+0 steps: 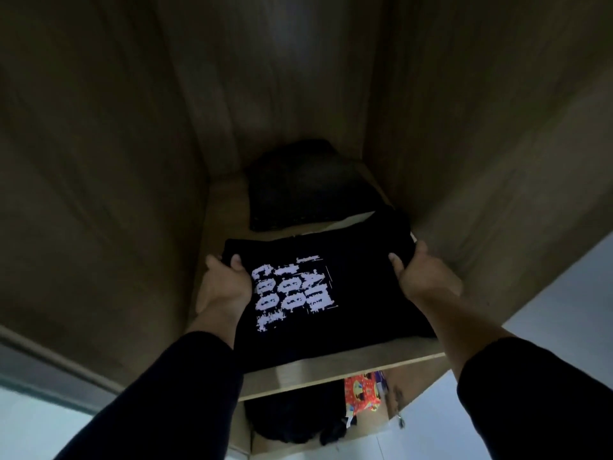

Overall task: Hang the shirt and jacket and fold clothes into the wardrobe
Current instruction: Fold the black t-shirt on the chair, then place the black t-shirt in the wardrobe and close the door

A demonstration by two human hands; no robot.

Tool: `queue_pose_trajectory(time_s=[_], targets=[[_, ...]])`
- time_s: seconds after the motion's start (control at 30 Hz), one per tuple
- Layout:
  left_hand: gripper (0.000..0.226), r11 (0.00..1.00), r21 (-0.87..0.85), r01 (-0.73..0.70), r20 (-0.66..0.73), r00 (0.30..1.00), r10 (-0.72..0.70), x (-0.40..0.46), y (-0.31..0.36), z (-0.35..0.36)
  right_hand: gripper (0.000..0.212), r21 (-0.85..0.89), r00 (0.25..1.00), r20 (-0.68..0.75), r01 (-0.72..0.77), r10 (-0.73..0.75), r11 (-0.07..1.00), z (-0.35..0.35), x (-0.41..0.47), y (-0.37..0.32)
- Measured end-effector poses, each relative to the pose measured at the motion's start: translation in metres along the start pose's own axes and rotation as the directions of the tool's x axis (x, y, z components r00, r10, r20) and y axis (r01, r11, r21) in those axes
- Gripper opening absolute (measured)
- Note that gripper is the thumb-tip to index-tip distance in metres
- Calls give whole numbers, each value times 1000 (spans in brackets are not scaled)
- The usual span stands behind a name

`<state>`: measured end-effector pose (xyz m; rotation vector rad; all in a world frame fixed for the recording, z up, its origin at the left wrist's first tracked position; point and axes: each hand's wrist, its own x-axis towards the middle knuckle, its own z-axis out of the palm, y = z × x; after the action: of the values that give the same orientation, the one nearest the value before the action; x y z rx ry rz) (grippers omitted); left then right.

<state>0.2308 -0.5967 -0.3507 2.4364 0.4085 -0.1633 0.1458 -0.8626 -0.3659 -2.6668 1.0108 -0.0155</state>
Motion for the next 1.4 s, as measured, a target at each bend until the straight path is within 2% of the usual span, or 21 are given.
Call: queue_pose_trajectory(time_s=[0.07,0.13,0.23,0.33,0.53,0.77,0.9,1.0,1.17,1.27,1.4], targets=[[58,998,37,-59,9,998,59,-15,4,-11,62,-69,1000,-6,0,0,998,-17,-12,-3],[59,974,144,-177,12,984,177,-35,9,-25,63,-156,999,-14,35,-38,987,-37,-29,-7],[57,919,235,-317,37,948,317,-68,23,-55,62,-176,994,4,108,-109,978,-75,-57,-15],[55,872,285,-397,73,916,393,-108,35,-90,55,-186,986,-6,165,-169,969,-117,-93,-22],[55,844,300,-444,122,895,428,-193,38,-151,51,-207,978,-33,193,-204,959,-188,-176,-16],[53,854,259,-452,20,886,463,-300,33,-216,45,-140,955,-135,245,-263,959,-260,-269,18],[50,841,232,-490,-8,863,505,-376,22,-241,44,-178,926,-182,300,-331,937,-288,-335,55],[50,841,193,-505,-7,857,515,-427,16,-260,44,-188,919,-211,296,-333,937,-310,-376,84],[50,799,183,-572,-32,809,587,-497,25,-289,44,-136,898,-310,284,-313,949,-367,-427,119],[50,769,148,-622,-31,774,633,-530,43,-300,42,-175,834,-438,288,-336,942,-408,-454,136],[48,670,100,-736,-13,672,741,-575,71,-303,31,-160,685,-601,401,-412,902,-462,-485,151]])
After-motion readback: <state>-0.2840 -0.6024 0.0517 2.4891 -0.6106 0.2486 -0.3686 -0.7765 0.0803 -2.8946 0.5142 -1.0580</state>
